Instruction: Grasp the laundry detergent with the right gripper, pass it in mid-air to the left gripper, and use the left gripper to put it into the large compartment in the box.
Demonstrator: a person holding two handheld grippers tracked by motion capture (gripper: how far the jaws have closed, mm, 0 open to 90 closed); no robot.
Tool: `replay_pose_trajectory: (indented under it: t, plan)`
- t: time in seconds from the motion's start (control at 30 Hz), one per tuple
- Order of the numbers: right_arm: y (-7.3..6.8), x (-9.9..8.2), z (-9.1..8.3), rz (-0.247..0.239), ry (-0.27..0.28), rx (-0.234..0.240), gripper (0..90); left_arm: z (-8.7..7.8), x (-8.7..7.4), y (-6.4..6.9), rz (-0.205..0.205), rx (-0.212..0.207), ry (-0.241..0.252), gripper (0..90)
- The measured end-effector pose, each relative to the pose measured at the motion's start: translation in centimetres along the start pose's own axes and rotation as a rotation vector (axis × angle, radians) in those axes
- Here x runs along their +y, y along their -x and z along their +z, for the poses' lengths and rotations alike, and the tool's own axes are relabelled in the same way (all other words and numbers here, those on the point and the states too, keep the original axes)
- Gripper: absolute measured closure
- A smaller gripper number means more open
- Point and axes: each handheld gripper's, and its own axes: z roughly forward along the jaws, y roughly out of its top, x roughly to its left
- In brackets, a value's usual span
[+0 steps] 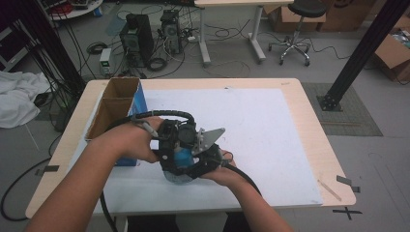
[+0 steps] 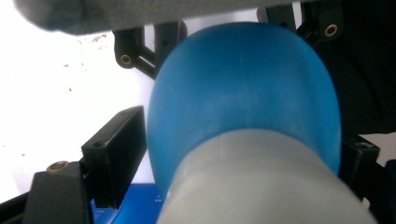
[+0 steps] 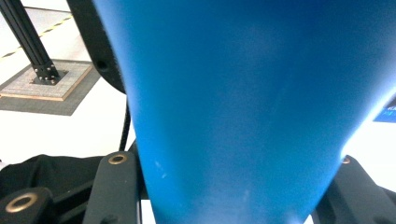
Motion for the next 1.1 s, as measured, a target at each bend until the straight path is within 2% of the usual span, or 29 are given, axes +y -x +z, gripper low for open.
replay_pose_trajectory:
  t: [0.03, 0.2, 0.37, 0.4, 0.53, 0.8, 0.83, 1.0, 1.03, 1.1]
  plan:
    - [0.19, -0.03, -0.01, -0.022, -0.009, -0.018, 46.4, -0.02, 0.01, 0.00, 0.001, 0.003, -0.001, 21.4]
    - [0.24, -0.05, 0.06, -0.031, 0.003, -0.022, 46.4, -0.23, 0.06, -0.01, 0.000, 0.008, 0.002, 22.9]
    - [0.03, -0.07, 0.00, -0.008, -0.015, -0.004, 46.4, -0.27, 0.04, 0.04, -0.001, 0.005, 0.006, 24.2]
    - [0.26, -0.04, 0.11, -0.039, 0.005, -0.020, 46.4, -0.24, 0.05, 0.05, 0.000, 0.005, 0.003, 24.8]
    - [0.15, -0.02, 0.12, -0.021, 0.009, -0.015, 46.4, -0.24, 0.12, 0.09, 0.005, 0.009, -0.003, 27.0]
    - [0.27, -0.12, 0.17, -0.019, 0.007, -0.015, 46.4, -0.19, 0.16, 0.17, 0.003, 0.006, -0.002, 31.4]
    - [0.15, -0.11, 0.13, 0.001, 0.003, -0.010, 46.4, -0.16, 0.15, 0.18, 0.002, 0.008, 0.001, 31.8]
    - [0.27, -0.15, 0.14, -0.010, 0.000, -0.012, 46.4, -0.22, 0.14, 0.17, 0.002, 0.006, -0.003, 33.6]
    - [0.18, -0.14, 0.12, 0.008, -0.001, -0.007, 46.4, -0.20, 0.15, 0.20, 0.002, 0.004, -0.003, 34.5]
    - [0.20, -0.14, 0.12, 0.006, -0.003, -0.008, 46.4, -0.20, 0.17, 0.20, 0.003, 0.004, -0.006, 34.9]
